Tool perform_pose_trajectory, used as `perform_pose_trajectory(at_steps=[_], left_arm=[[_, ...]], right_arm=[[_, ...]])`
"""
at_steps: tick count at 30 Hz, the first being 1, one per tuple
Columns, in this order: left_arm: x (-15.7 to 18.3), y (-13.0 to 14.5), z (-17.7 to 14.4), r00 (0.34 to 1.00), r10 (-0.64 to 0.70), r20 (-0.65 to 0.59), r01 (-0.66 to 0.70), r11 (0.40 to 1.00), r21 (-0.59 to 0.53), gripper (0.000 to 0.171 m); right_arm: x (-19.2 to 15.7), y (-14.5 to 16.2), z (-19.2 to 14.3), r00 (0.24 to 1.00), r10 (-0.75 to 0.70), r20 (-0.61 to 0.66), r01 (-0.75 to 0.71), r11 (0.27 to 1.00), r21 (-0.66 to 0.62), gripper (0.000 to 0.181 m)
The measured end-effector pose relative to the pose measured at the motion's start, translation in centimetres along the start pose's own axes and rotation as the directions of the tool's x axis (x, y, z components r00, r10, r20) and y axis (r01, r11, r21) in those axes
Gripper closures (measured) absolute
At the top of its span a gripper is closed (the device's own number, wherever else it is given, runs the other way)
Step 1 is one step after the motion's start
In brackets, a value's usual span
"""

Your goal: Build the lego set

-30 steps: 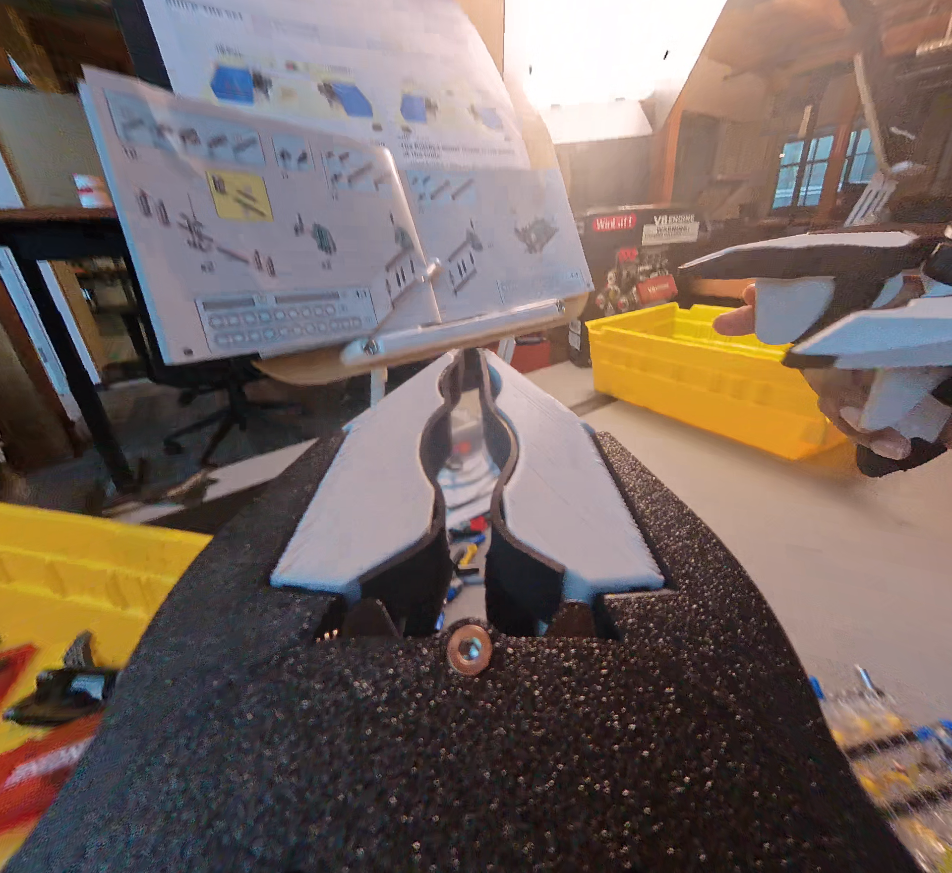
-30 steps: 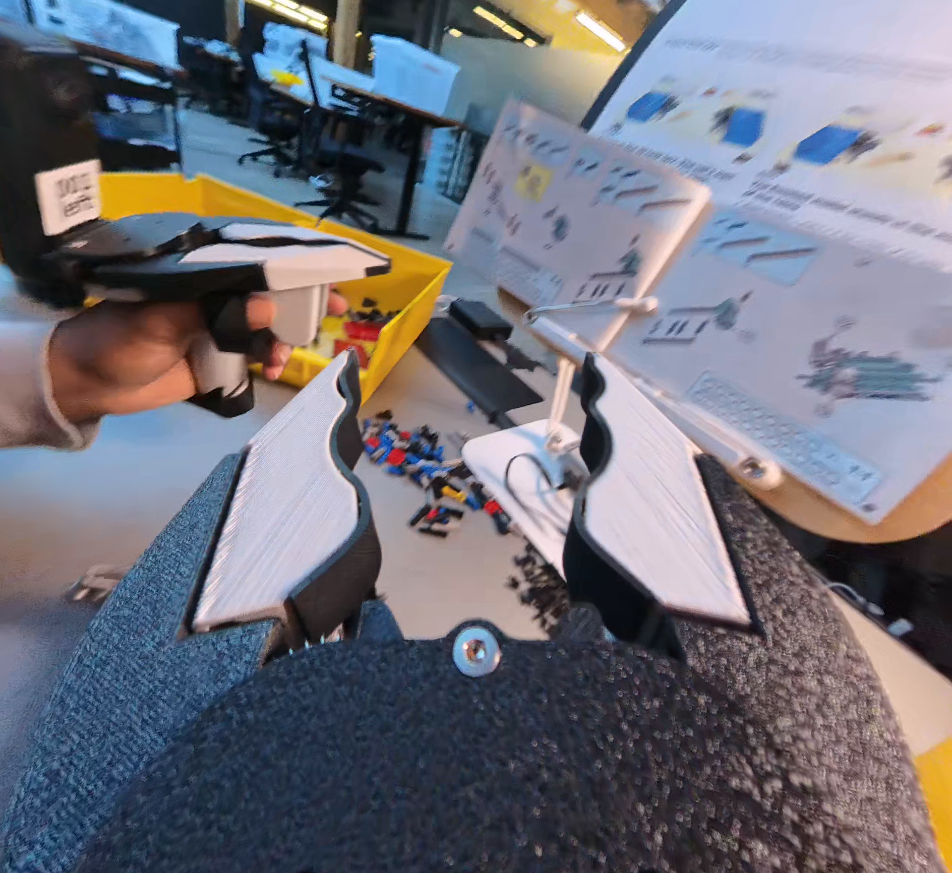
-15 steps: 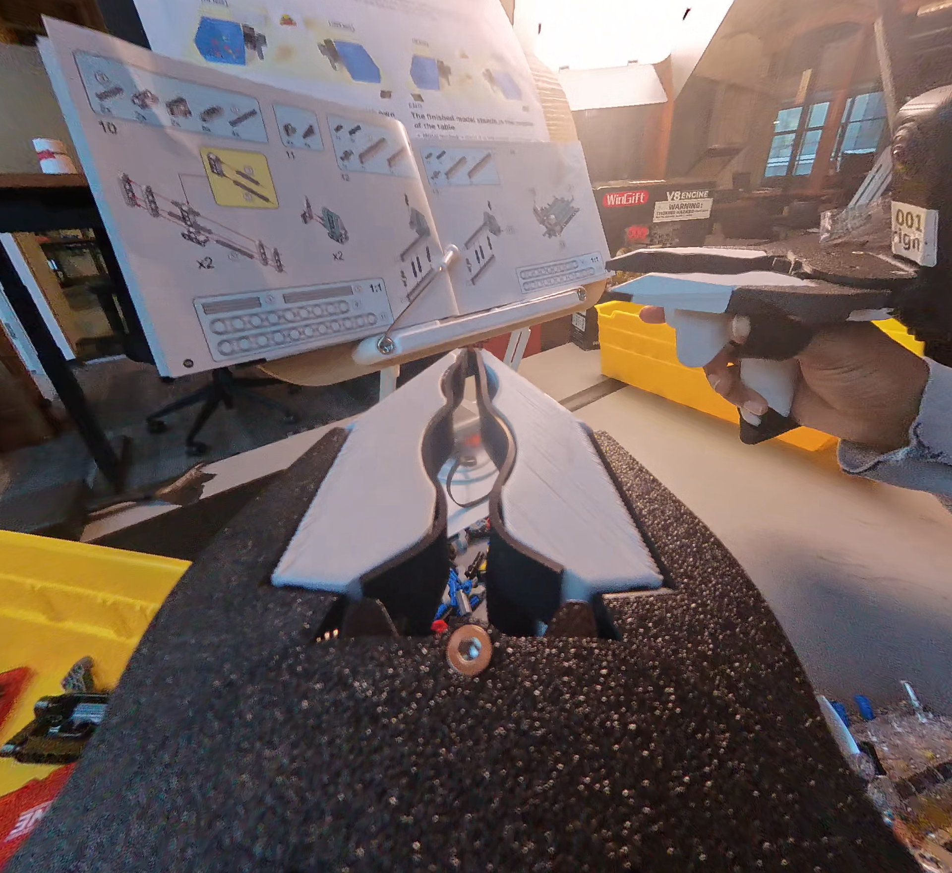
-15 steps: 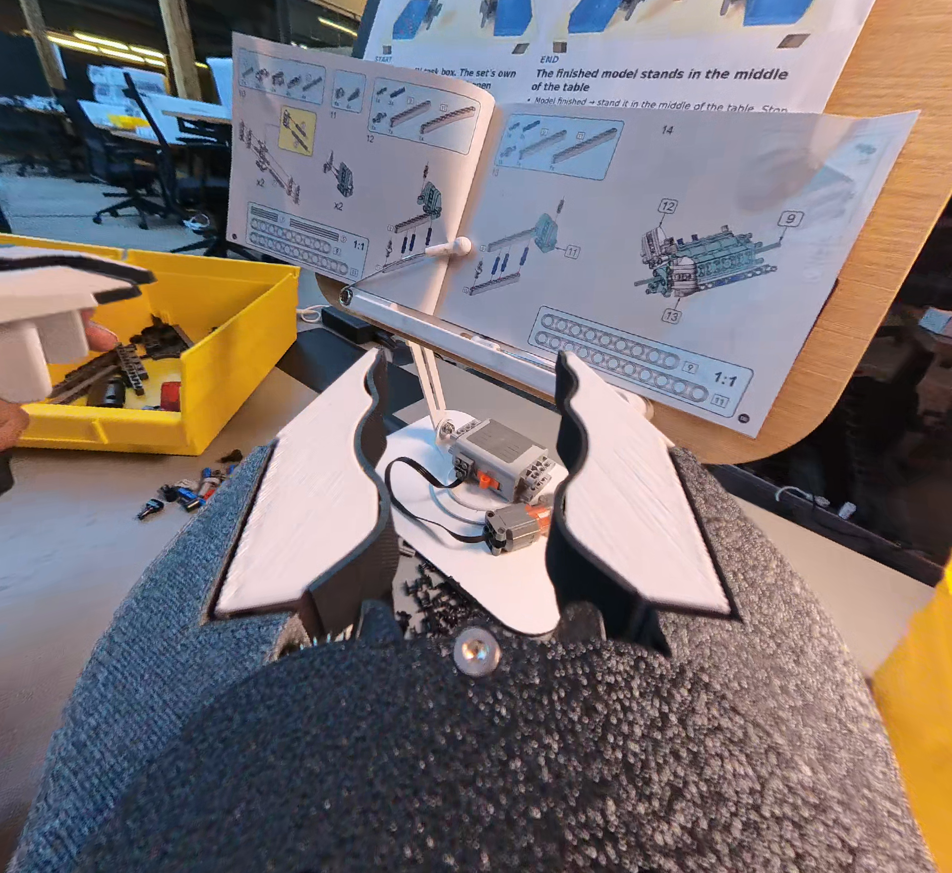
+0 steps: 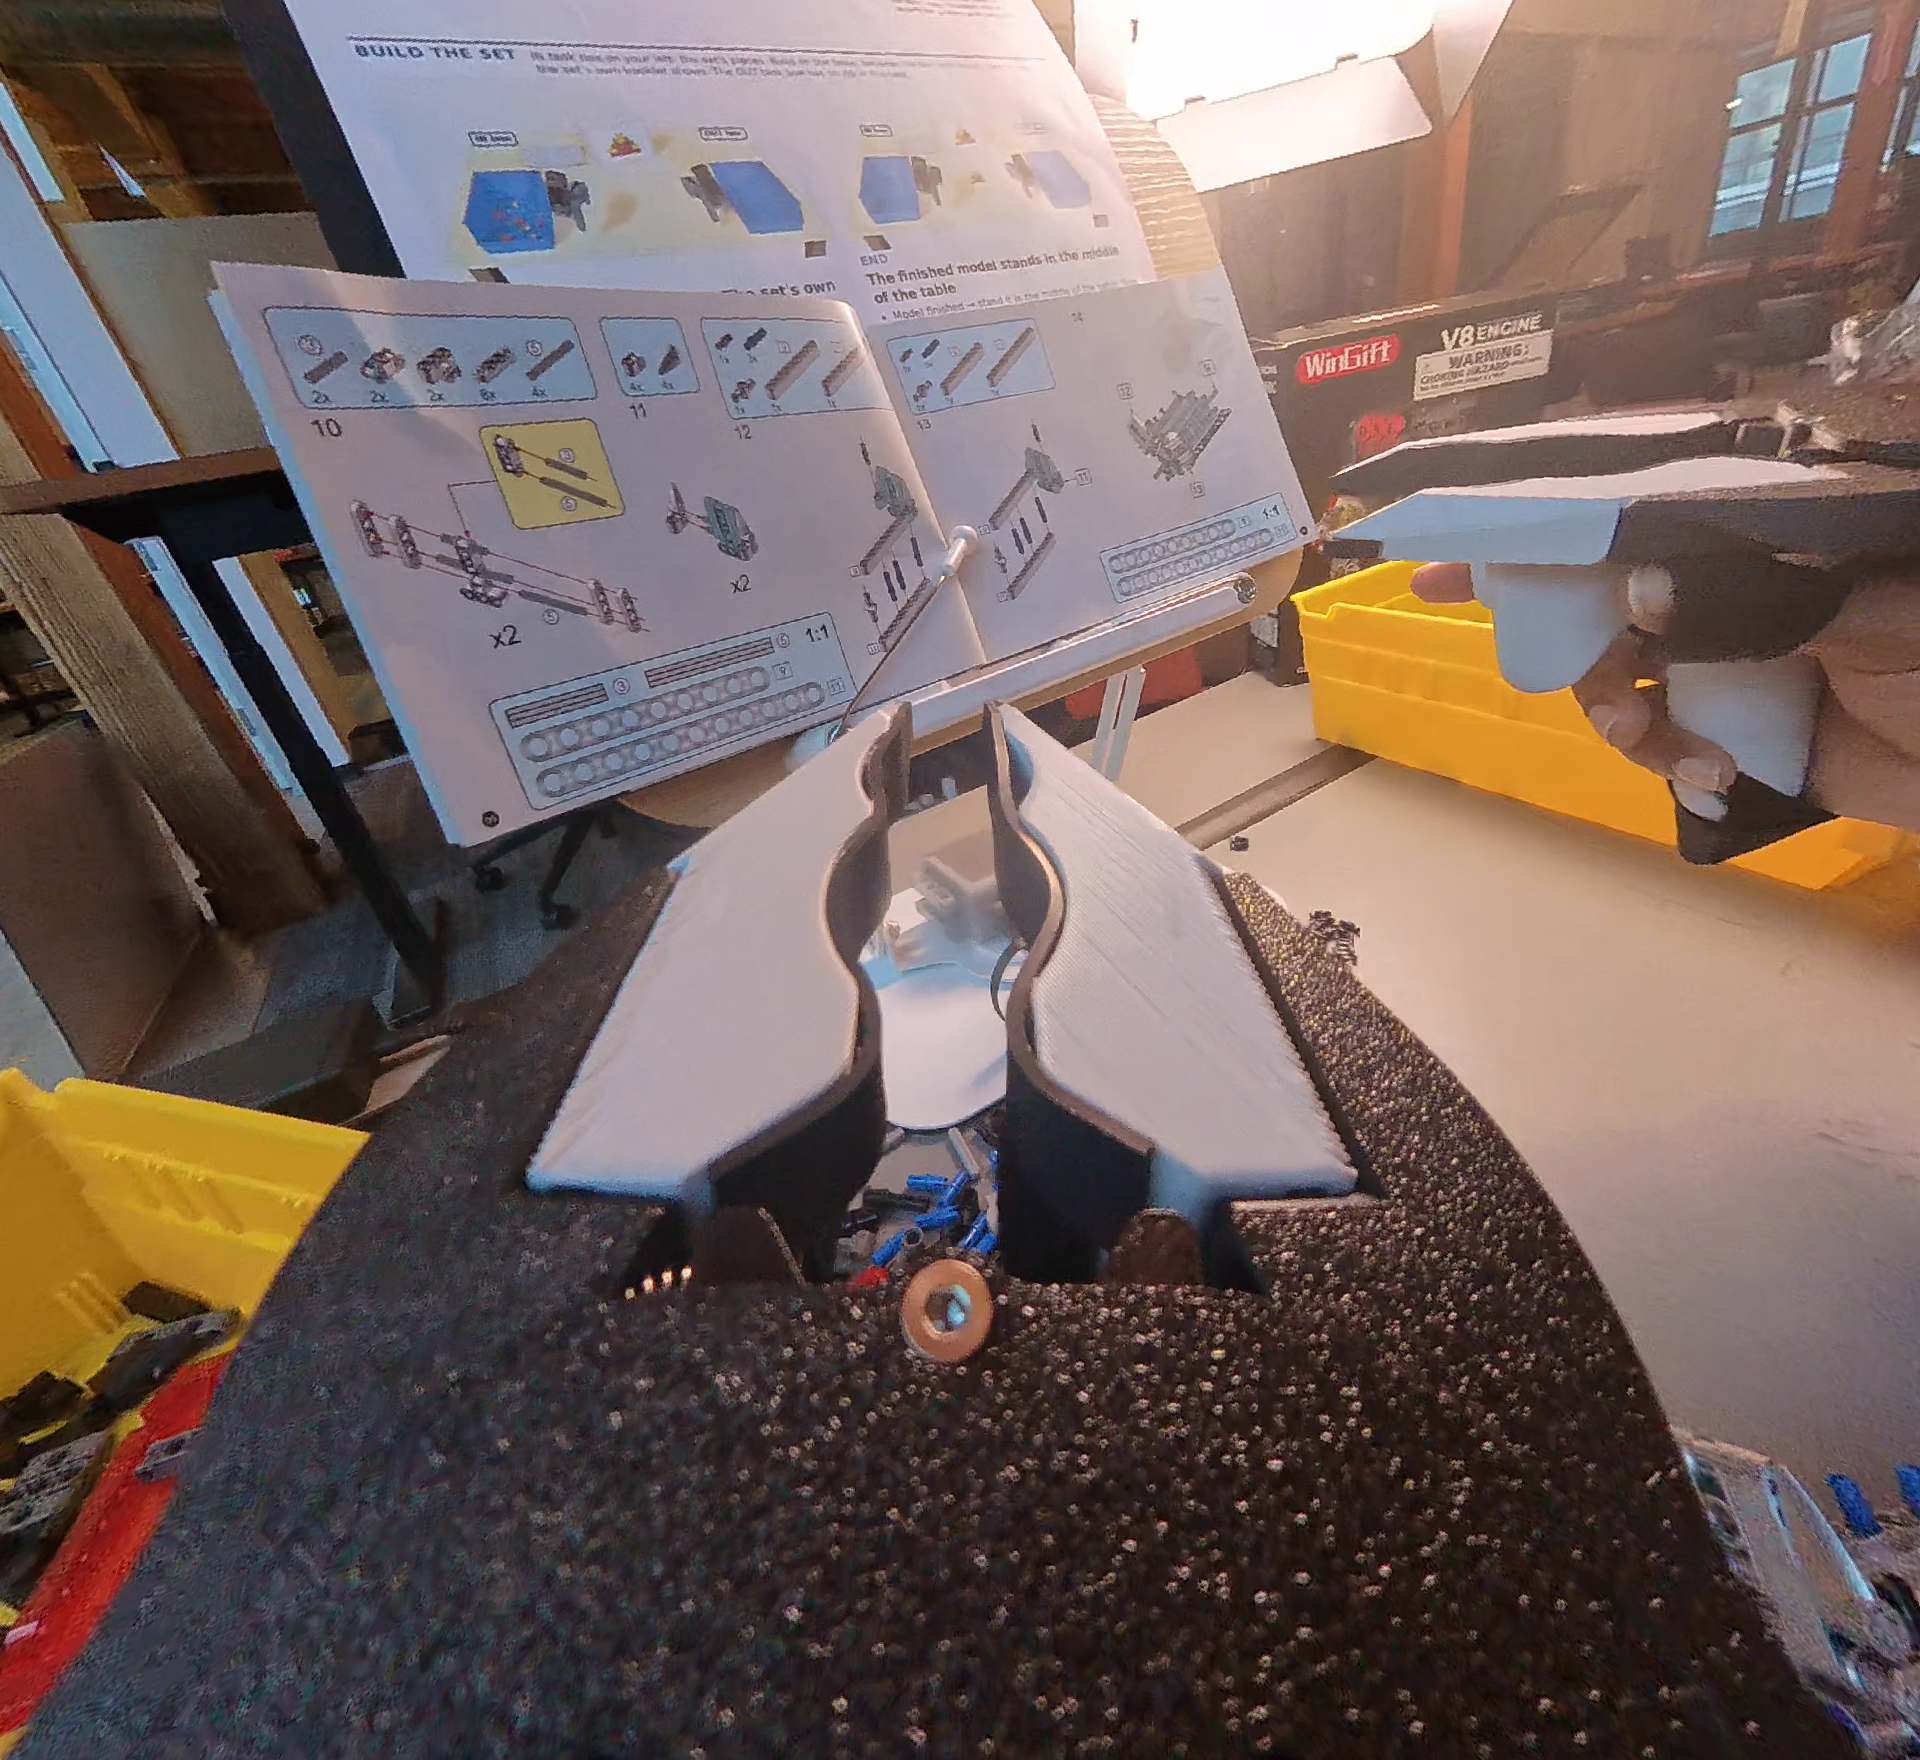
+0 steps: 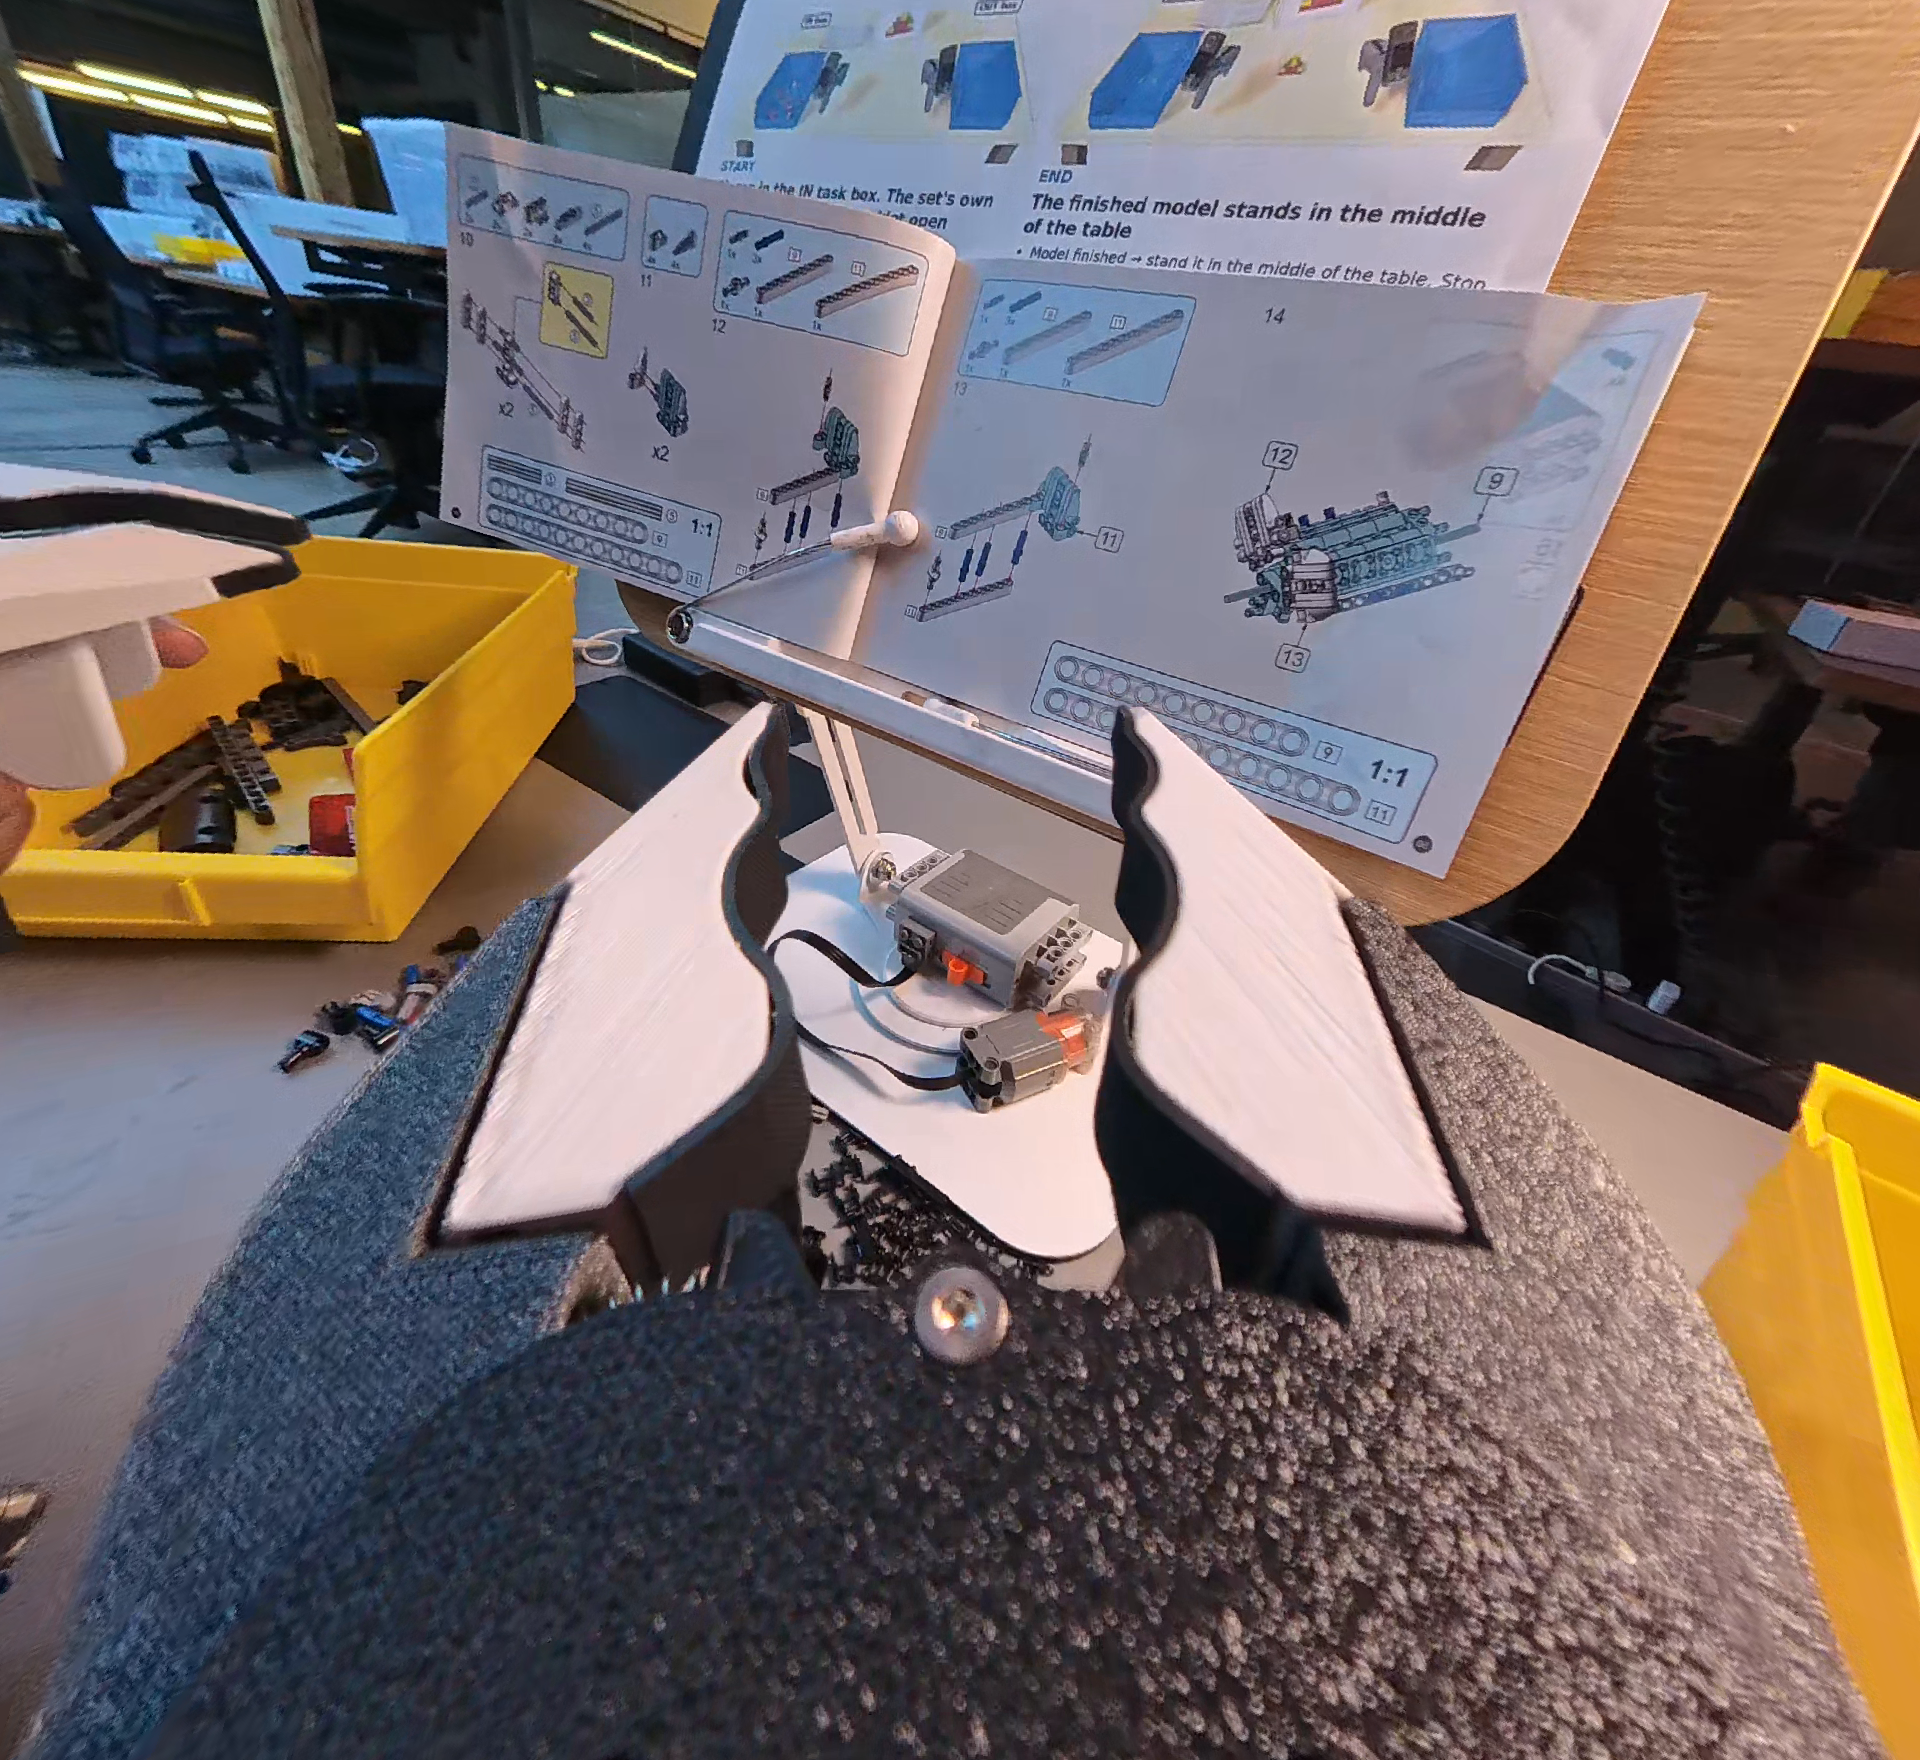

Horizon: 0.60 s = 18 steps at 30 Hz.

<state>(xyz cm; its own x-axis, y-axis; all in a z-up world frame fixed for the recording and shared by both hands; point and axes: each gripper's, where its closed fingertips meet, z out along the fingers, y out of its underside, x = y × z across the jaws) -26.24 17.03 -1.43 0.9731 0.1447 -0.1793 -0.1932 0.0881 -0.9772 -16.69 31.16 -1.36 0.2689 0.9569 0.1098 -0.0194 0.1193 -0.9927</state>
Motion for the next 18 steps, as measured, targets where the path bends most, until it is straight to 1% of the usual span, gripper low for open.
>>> perform_pose_trajectory(at_steps=[3, 4, 7, 10, 12, 13, 14, 15, 16, 18], left_arm=[[0.1, 0.3, 2.7, 0.998, 0.06, 0.01, -0.059, 0.995, -0.081, 0.154], [0.1, 0.1, 3.8, 0.997, 0.077, 0.004, -0.077, 0.993, -0.087, 0.151], [-0.2, -0.3, 7.6, 0.992, 0.127, 0.005, -0.126, 0.986, -0.113, 0.151], [-0.5, 1.1, 10.5, 0.983, 0.185, -0.007, -0.182, 0.962, -0.204, 0.148], [-1.0, 2.2, 11.5, 0.972, 0.236, 0.007, -0.227, 0.943, -0.242, 0.148], [-1.2, 2.8, 11.6, 0.968, 0.251, 0.007, -0.241, 0.936, -0.258, 0.151], [-1.4, 3.3, 11.6, 0.965, 0.262, 0.012, -0.249, 0.93, -0.27, 0.155], [-1.7, 3.6, 11.4, 0.963, 0.267, 0.021, -0.251, 0.928, -0.274, 0.164], [-2.0, 3.8, 11.1, 0.968, 0.251, 0.034, -0.233, 0.935, -0.268, 0.169], [-2.4, 3.5, 10.3, 0.986, 0.151, 0.066, -0.132, 0.963, -0.235, 0.171]], right_arm=[[0.4, 0.8, 0.3, 1.0, 0.03, -0.01, -0.03, 0.999, -0.018, 0.12], [0.4, 1.1, 0.4, 0.999, 0.034, -0.012, -0.034, 0.999, -0.027, 0.12], [0.5, 1.3, 0.3, 1.0, 0.004, -0.019, -0.005, 0.999, -0.042, 0.121], [0.9, 0.9, 0.0, 0.999, -0.026, -0.029, 0.025, 0.999, -0.037, 0.121], [1.1, 0.7, -0.2, 0.999, -0.028, -0.034, 0.026, 0.999, -0.035, 0.122], [1.2, 0.7, -0.3, 0.999, -0.024, -0.033, 0.023, 0.999, -0.035, 0.122], [1.2, 0.6, -0.4, 0.999, -0.02, -0.033, 0.019, 0.999, -0.034, 0.122], [1.2, 0.6, -0.5, 0.999, -0.017, -0.031, 0.016, 0.999, -0.033, 0.122], [1.2, 0.5, -0.6, 0.999, -0.018, -0.03, 0.017, 0.999, -0.032, 0.122], [1.1, 0.5, -0.8, 0.999, -0.033, -0.03, 0.031, 0.999, -0.035, 0.122]])
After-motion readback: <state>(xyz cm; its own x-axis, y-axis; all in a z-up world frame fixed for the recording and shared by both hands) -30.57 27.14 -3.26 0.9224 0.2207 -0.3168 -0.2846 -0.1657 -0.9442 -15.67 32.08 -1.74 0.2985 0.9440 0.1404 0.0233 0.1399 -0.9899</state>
